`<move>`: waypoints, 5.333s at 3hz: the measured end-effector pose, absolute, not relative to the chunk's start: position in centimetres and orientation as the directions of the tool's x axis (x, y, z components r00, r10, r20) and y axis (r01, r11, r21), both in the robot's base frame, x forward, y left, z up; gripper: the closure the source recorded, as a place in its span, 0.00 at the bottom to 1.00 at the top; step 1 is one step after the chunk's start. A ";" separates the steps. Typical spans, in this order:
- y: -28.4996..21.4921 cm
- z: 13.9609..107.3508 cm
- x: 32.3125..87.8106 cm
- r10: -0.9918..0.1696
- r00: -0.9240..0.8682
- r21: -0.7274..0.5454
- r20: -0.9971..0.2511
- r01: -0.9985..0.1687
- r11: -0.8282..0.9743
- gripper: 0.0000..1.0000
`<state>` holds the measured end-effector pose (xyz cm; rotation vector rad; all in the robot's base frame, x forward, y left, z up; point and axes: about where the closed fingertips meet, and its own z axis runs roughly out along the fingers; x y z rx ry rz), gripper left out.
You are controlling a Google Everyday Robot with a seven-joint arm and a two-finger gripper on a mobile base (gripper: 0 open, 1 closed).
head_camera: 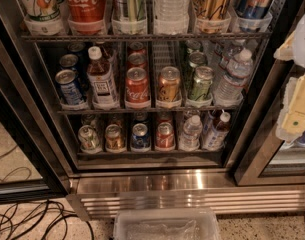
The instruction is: Pick pepsi can from bottom shelf of fridge
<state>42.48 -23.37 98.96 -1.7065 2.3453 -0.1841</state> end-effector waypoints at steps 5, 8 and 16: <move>-7.6 98.1 45.9 -0.733 -0.254 -0.159 -0.631 -0.882 0.443 0.00; -0.2 93.3 46.8 -0.622 -0.246 -0.058 -0.743 -0.903 0.425 0.00; 7.8 65.1 36.0 -0.285 -0.690 0.288 -0.665 -0.589 0.755 0.00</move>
Offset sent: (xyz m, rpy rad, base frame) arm 0.0179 0.0512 0.0011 0.2350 -0.0889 -0.0407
